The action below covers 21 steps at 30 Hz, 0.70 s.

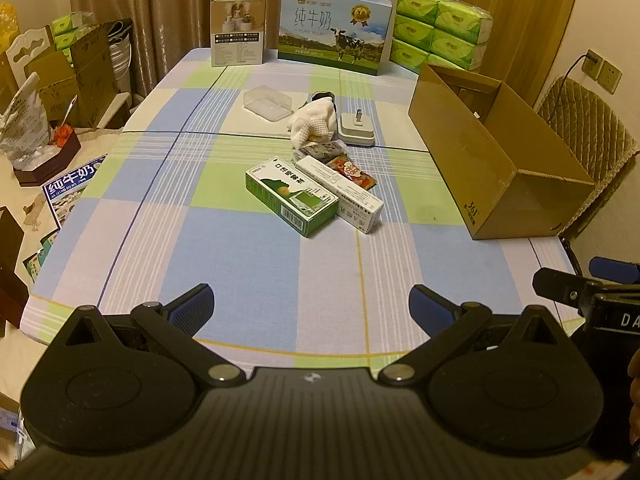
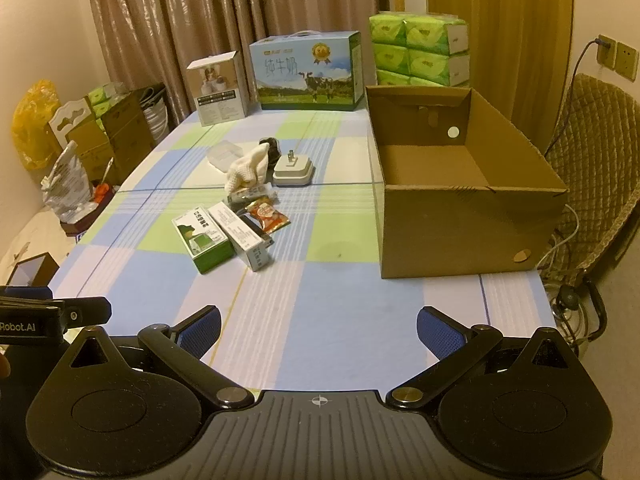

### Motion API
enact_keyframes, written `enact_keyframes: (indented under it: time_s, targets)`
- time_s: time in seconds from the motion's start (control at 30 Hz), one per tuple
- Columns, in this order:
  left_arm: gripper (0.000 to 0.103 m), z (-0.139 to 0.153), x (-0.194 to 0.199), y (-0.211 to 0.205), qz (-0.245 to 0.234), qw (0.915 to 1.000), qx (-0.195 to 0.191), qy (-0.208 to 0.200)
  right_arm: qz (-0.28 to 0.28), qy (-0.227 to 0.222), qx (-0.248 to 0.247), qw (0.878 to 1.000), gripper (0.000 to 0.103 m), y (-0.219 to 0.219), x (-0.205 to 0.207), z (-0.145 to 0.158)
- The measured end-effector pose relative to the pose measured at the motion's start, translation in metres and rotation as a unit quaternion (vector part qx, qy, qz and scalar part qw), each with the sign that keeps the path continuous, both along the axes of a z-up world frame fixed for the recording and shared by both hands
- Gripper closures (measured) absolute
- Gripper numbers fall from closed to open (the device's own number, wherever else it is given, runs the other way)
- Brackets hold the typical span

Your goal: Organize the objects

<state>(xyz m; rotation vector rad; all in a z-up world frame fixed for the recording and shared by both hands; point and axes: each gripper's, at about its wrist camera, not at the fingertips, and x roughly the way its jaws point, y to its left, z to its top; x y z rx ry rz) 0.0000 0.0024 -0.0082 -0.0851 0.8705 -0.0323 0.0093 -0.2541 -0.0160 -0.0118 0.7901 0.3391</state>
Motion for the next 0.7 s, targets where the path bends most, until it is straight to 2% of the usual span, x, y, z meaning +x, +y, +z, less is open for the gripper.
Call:
enact_keyframes:
  time_s: [0.7]
  targets:
    - [0.001, -0.0018, 0.0009, 0.0024, 0.002, 1.0000, -0.009, 0.002, 0.003, 0.004, 0.002, 1.000, 0.002, -0.0013, 0.0020, 0.0001]
